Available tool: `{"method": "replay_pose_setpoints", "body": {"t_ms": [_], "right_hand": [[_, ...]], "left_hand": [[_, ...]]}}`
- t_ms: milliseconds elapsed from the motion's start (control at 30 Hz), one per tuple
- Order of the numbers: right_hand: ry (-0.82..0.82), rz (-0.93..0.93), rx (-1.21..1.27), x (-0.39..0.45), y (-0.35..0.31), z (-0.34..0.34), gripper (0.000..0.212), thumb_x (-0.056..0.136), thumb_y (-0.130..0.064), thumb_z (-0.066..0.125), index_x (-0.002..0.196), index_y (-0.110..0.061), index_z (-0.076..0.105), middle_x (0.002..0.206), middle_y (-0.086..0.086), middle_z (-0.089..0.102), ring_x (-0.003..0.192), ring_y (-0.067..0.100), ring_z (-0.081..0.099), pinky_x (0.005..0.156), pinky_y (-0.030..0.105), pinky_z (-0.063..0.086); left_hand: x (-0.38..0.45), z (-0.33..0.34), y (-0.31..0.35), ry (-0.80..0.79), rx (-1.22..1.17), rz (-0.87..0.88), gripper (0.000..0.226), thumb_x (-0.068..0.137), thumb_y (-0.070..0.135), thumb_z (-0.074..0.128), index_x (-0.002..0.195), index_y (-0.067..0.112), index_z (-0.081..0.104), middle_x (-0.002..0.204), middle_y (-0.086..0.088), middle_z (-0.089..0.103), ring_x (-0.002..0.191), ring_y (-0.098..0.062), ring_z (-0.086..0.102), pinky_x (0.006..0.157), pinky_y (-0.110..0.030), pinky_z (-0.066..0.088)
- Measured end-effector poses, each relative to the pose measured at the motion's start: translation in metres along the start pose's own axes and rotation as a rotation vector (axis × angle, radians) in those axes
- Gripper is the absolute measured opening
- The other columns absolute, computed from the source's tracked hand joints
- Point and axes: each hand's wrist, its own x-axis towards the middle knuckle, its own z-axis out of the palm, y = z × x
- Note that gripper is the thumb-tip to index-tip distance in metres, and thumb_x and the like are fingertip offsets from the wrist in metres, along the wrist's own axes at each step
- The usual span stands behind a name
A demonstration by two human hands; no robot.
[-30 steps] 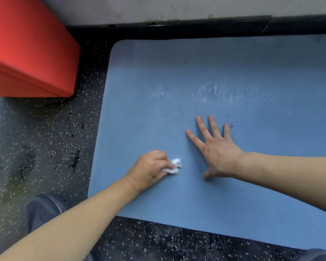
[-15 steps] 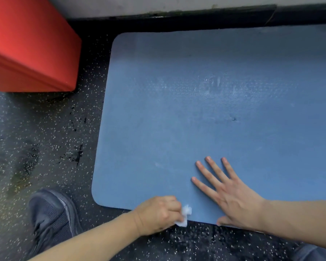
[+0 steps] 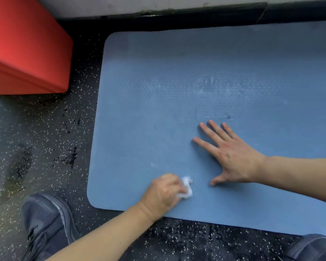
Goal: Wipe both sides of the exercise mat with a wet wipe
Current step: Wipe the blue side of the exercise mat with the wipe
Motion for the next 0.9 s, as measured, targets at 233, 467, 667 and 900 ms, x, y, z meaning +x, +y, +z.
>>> {"method": "replay_pose_setpoints", "body": {"t_ms": [233, 467, 667, 900], "right_hand": [[-0.039, 0.044, -0.098, 0.007, 0.008, -0.001, 0.158, 0.042, -0.102, 0.06, 0.168, -0.018, 0.017, 0.174, 0.021, -0.002, 0.161, 0.042, -0.004, 0.125, 0.069, 0.01], [-0.032, 0.045, -0.097, 0.009, 0.008, 0.003, 0.163, 0.035, -0.1, 0.066, 0.167, -0.016, 0.022, 0.174, 0.023, 0.003, 0.16, 0.044, 0.002, 0.123, 0.07, 0.013], [-0.071, 0.059, -0.088, 0.01, 0.005, 0.0, 0.163, 0.037, -0.097, 0.069, 0.168, -0.015, 0.016, 0.174, 0.024, -0.003, 0.16, 0.046, -0.003, 0.123, 0.072, 0.009], [-0.054, 0.051, -0.08, 0.01, 0.006, 0.002, 0.164, 0.035, -0.097, 0.069, 0.168, -0.016, 0.015, 0.174, 0.023, 0.0, 0.16, 0.045, -0.002, 0.123, 0.07, 0.008]], "left_hand": [[0.016, 0.0, -0.007, 0.017, 0.04, 0.023, 0.017, 0.099, 0.029, 0.063, 0.091, 0.018, 0.074, 0.086, 0.0, 0.063, 0.075, -0.02, 0.059, 0.063, -0.032, 0.052], [0.039, -0.001, -0.013, -0.133, 0.084, 0.155, 0.01, 0.097, 0.024, 0.066, 0.09, 0.019, 0.072, 0.087, -0.001, 0.061, 0.075, -0.023, 0.058, 0.061, -0.035, 0.051], [0.077, -0.018, -0.026, -0.031, 0.067, 0.058, 0.003, 0.09, 0.021, 0.073, 0.088, 0.022, 0.075, 0.086, 0.0, 0.064, 0.076, -0.021, 0.062, 0.065, -0.034, 0.052], [0.125, -0.054, -0.059, 0.175, 0.112, -0.064, 0.003, 0.087, 0.023, 0.074, 0.085, 0.022, 0.076, 0.083, 0.002, 0.063, 0.072, -0.016, 0.062, 0.061, -0.032, 0.052]]}}
